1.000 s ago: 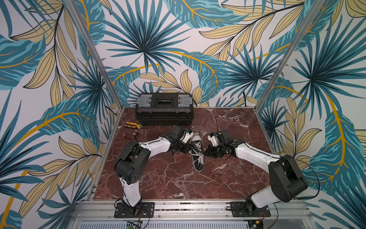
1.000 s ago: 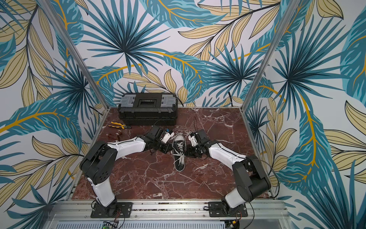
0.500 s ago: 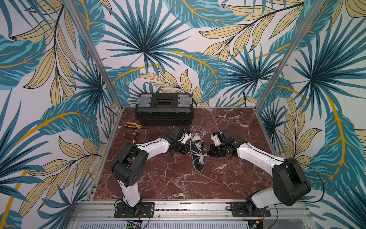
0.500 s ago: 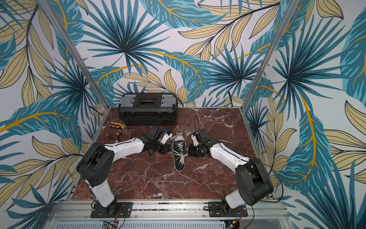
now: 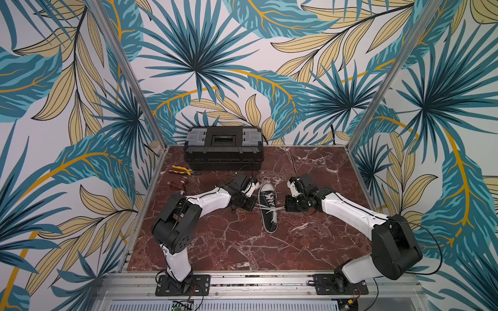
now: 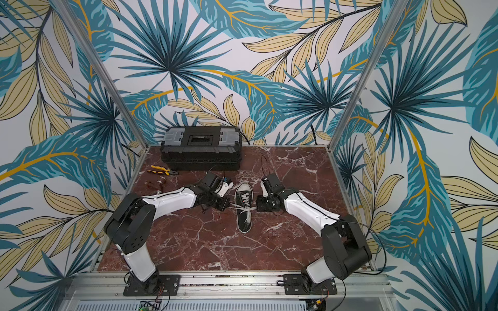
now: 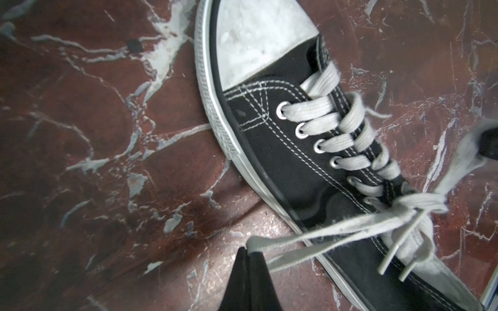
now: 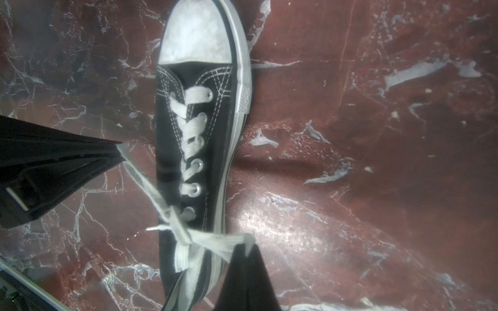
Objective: Tie the shoes
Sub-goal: Tie the shoelace on the shoe.
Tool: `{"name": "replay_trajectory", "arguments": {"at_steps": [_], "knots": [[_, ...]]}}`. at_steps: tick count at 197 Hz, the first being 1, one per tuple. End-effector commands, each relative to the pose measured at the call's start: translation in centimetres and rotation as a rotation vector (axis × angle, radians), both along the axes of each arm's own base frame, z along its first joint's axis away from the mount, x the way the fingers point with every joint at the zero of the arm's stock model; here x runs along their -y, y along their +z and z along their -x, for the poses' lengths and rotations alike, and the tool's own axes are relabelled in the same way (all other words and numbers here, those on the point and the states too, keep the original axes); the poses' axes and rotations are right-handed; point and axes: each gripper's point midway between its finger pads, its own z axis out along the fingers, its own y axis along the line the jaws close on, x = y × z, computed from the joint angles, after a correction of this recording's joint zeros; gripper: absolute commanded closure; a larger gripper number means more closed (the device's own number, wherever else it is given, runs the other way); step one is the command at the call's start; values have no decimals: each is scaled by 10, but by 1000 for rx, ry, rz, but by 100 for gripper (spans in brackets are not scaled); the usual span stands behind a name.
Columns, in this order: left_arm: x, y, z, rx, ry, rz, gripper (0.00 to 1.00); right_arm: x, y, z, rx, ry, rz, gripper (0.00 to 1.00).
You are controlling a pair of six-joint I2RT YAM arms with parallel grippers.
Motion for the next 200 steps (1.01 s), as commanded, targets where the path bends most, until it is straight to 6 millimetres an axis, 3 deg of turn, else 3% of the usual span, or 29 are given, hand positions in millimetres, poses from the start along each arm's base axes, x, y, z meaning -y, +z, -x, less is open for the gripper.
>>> {"name": "replay_trajectory", "arguments": {"at_steps": [1, 52, 101, 131, 147, 168, 200], "knots": [[-12, -9, 6, -15, 24, -48, 100, 12, -7, 1, -12, -4, 85, 100], [-19, -17, 5, -27, 53, -82, 100, 18, -10, -5, -7, -2, 139, 100], [-5, -7, 11, -44, 27, 7, 100, -6, -8, -6, -14, 48, 18, 100], [-13, 8, 10, 6, 61, 7, 70, -9, -9, -7, -17, 57, 10, 100], [-21, 16, 10, 37, 97, -11, 59, -10, -9, -7, -20, 62, 3, 100], [-19, 31, 19, 79, 90, 22, 50, -12, -9, -7, -21, 66, -1, 100], [9, 44, 45, 96, -13, 59, 46, -13, -9, -7, -21, 72, -7, 100]]}}
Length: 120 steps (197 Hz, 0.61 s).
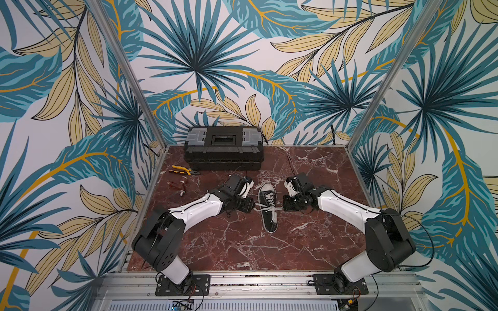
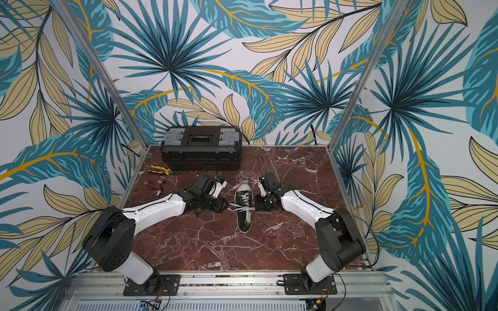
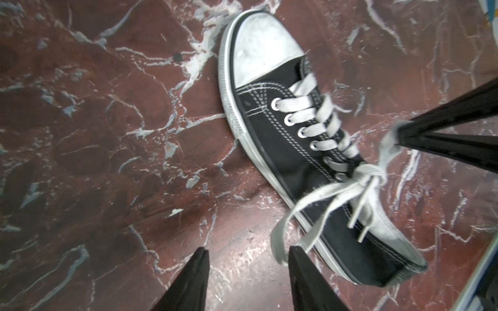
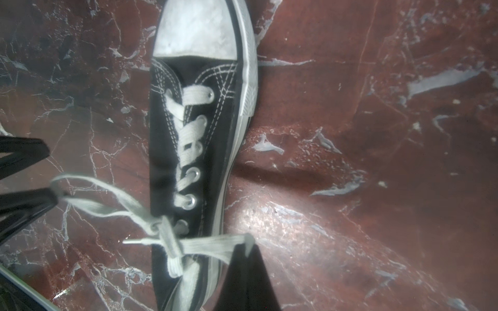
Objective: Tie the shoes
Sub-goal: Tie the shoelace on the shoe.
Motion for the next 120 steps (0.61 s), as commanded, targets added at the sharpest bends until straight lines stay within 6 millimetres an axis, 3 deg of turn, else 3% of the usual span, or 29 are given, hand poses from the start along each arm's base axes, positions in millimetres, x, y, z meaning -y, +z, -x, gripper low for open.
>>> {"name": "replay_trajectory", "arguments": {"at_steps": [1, 42, 48, 67, 82, 120], "knots": [[17, 1, 20, 11, -66, 13, 46, -5, 1, -3, 5, 23, -10, 100], [-5, 5, 12, 77, 63, -61, 46, -4, 0, -2, 1, 26, -10, 100], [-2, 6, 16, 74, 46, -38, 46, -4, 0, -2, 2, 27, -10, 100], [34, 18, 28, 37, -99, 126, 47, -5, 1, -2, 3, 28, -9, 100], [53, 13, 38, -27, -185, 178, 50, -5, 1, -3, 4, 31, -9, 100], [65, -4, 37, -76, -242, 156, 54, -5, 2, -2, 5, 30, -11, 100]]}}
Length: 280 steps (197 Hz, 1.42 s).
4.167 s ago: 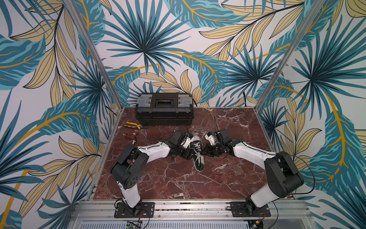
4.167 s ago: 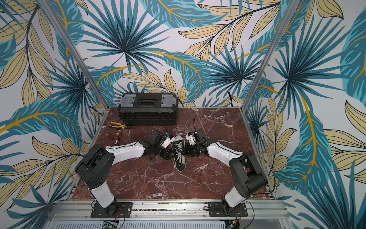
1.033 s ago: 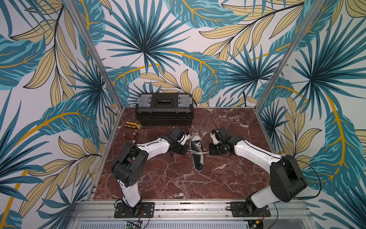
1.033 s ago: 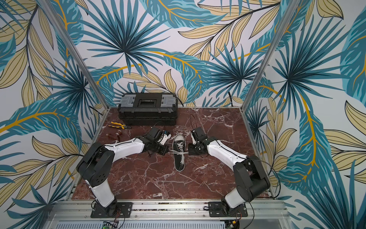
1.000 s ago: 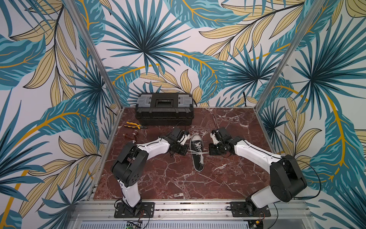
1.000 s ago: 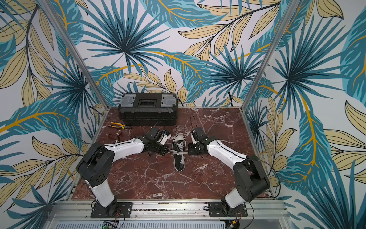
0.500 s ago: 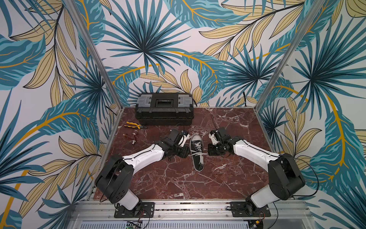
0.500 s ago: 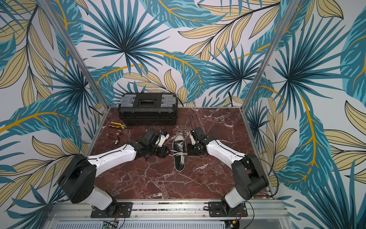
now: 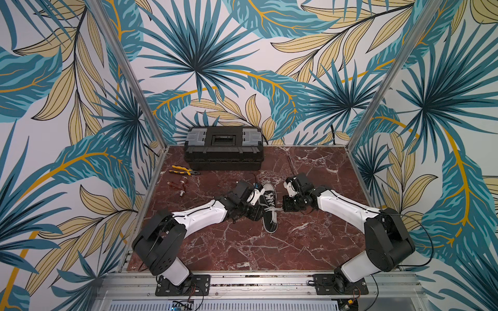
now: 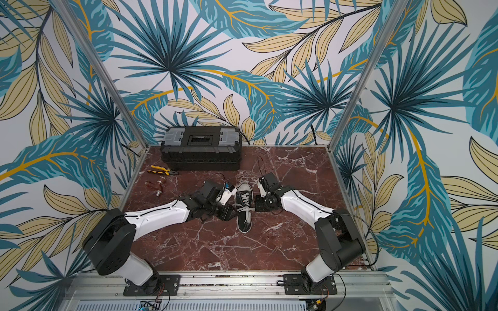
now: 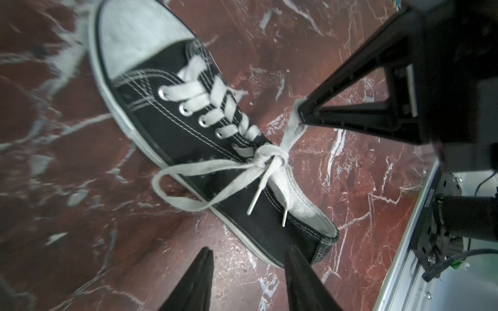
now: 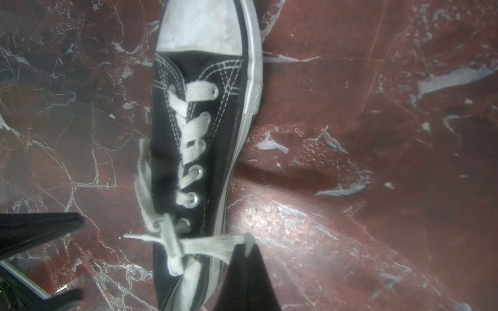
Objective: Tie the shoes
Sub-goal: Tie the shoelace on the shoe.
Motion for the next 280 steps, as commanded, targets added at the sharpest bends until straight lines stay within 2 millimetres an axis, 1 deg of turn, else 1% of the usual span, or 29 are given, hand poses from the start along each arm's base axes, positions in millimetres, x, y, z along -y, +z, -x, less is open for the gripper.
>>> {"name": "replay_trajectory", "arguments": {"at_steps": [1, 24, 44, 65, 92, 115, 131, 138, 153, 164, 177, 191, 202, 214, 239, 253, 280], "knots": [[20, 10, -3, -1, -84, 54, 54, -3, 3, -3, 9, 16, -7, 100], [31, 8, -6, -18, -113, 69, 59, -3, 4, -4, 13, 16, -7, 100], [36, 7, -13, -12, -112, 71, 63, -3, 5, -3, 14, 17, -9, 100], [37, 3, -21, -2, -101, 53, 64, -2, 5, -2, 12, 16, -9, 100], [41, 2, -24, -5, -106, 57, 71, -2, 5, -1, 12, 17, -8, 100], [42, 3, -25, -6, -112, 58, 80, -1, 4, 0, 11, 17, -7, 100], [39, 2, -24, -6, -108, 51, 88, -1, 4, 0, 16, 16, -4, 100], [38, 1, -23, -5, -107, 47, 91, -1, 5, -1, 17, 18, -5, 99], [33, 0, -22, -10, -102, 42, 96, -2, 8, -1, 28, 31, -9, 93], [28, 0, -22, -12, -94, 41, 100, -1, 13, -1, 43, 37, -10, 86], [24, 2, -21, -13, -88, 48, 100, -3, 21, -2, 74, 51, -32, 78], [21, 3, -20, -20, -83, 59, 100, -13, 31, -1, 105, 80, -102, 67], [20, 4, -19, -25, -83, 71, 100, -20, 33, 1, 103, 94, -148, 61], [20, 6, -19, -29, -82, 83, 100, -25, 29, 2, 88, 104, -176, 56], [19, 6, -18, -35, -82, 88, 100, -30, 17, 2, 64, 98, -202, 48], [19, 5, -17, -39, -80, 88, 100, -34, 14, 0, 59, 98, -219, 37], [18, 4, -17, -43, -79, 86, 100, -42, 9, 0, 39, 106, -258, 32]]}}
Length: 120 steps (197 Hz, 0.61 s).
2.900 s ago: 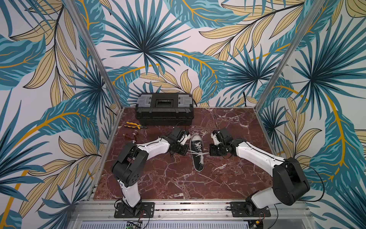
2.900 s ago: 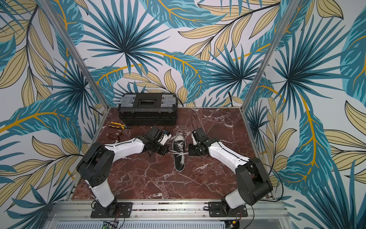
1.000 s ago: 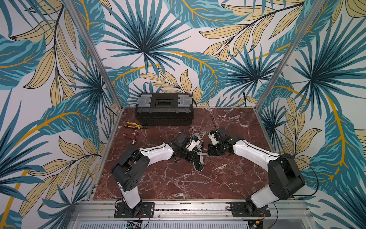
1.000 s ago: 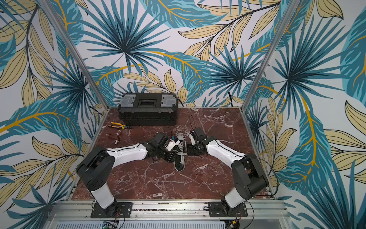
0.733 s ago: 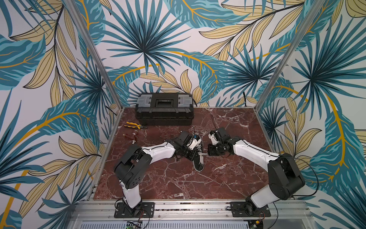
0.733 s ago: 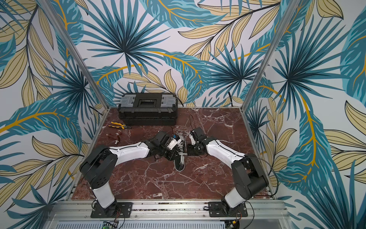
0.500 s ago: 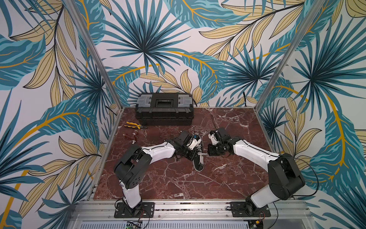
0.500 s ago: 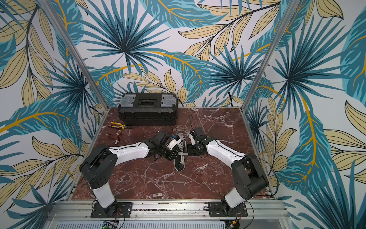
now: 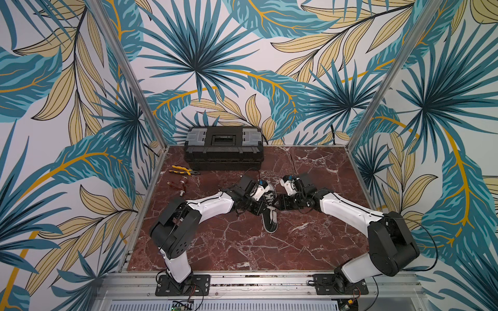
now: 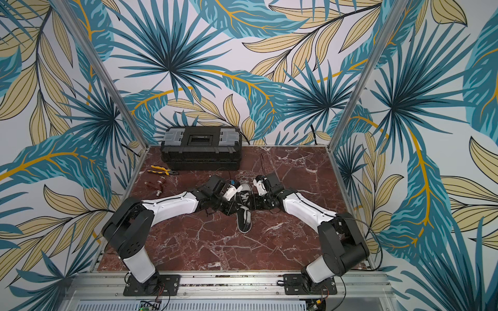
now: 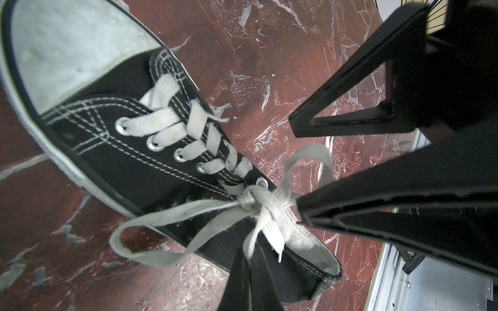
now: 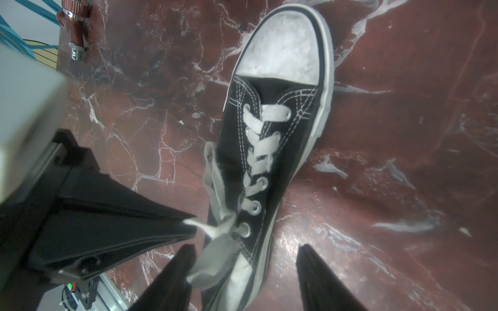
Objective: Tie the shoes
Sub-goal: Tie the shoelace on the shoe.
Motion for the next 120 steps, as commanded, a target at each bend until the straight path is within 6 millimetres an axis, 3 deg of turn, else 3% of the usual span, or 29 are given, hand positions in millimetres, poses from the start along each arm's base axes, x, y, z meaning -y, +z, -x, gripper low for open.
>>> {"name": "replay_trajectory", "arguments": {"at_steps": [1, 56, 120], "knots": [[-2, 3, 4, -1, -4, 18, 100, -10, -10, 3, -28, 18, -51, 31], [-3, 5, 5, 1, -1, 17, 100, -10, -22, 7, -60, 28, -39, 29], [-5, 1, 4, -1, 6, 10, 100, 7, 26, 15, 35, 12, -147, 18]]}}
